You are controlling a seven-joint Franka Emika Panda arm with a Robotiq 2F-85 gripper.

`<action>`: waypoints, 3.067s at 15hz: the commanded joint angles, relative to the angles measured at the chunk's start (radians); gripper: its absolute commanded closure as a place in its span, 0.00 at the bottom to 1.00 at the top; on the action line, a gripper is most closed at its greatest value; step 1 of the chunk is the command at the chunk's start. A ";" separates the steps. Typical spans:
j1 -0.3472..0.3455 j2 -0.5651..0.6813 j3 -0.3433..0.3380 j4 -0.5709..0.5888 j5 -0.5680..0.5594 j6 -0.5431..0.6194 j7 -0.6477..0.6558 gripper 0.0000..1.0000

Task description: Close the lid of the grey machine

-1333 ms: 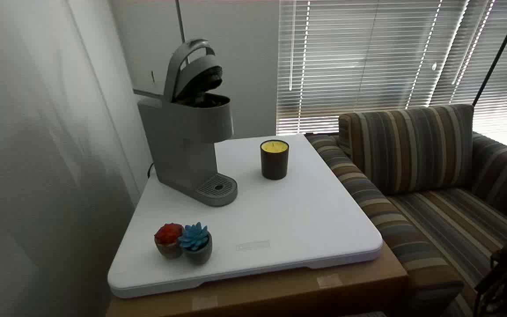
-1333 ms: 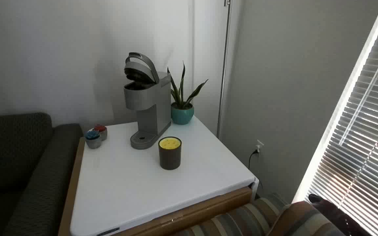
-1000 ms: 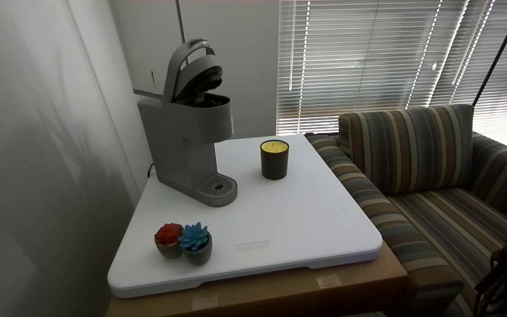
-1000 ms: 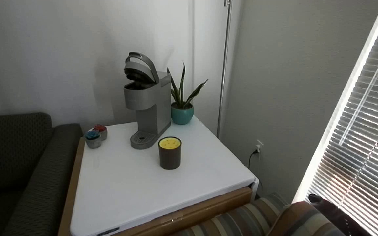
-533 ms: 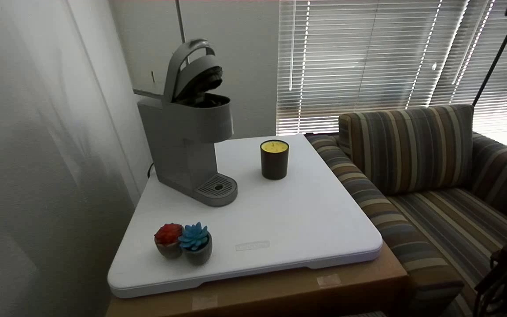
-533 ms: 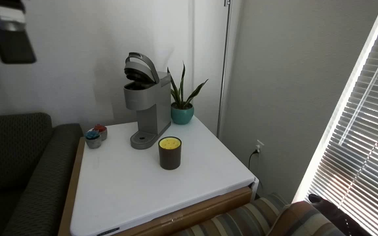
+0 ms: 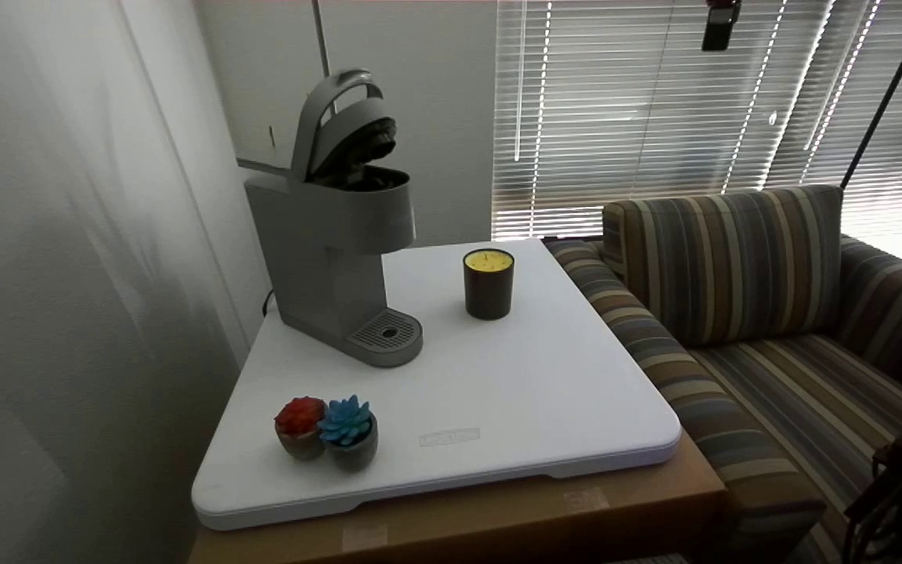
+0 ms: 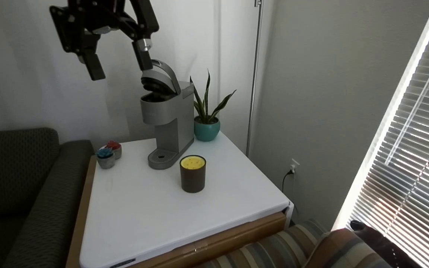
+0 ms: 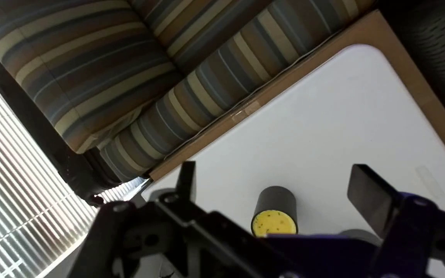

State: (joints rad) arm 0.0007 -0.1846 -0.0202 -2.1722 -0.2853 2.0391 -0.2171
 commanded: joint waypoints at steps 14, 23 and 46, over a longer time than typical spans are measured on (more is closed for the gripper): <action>0.014 0.208 0.022 0.165 0.160 0.162 0.252 0.00; 0.058 0.368 0.034 0.427 0.161 0.003 0.749 0.00; 0.164 0.816 -0.011 1.039 0.086 0.003 1.355 0.00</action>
State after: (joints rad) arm 0.1504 0.5230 -0.0032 -1.3066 -0.1893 2.0554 1.1716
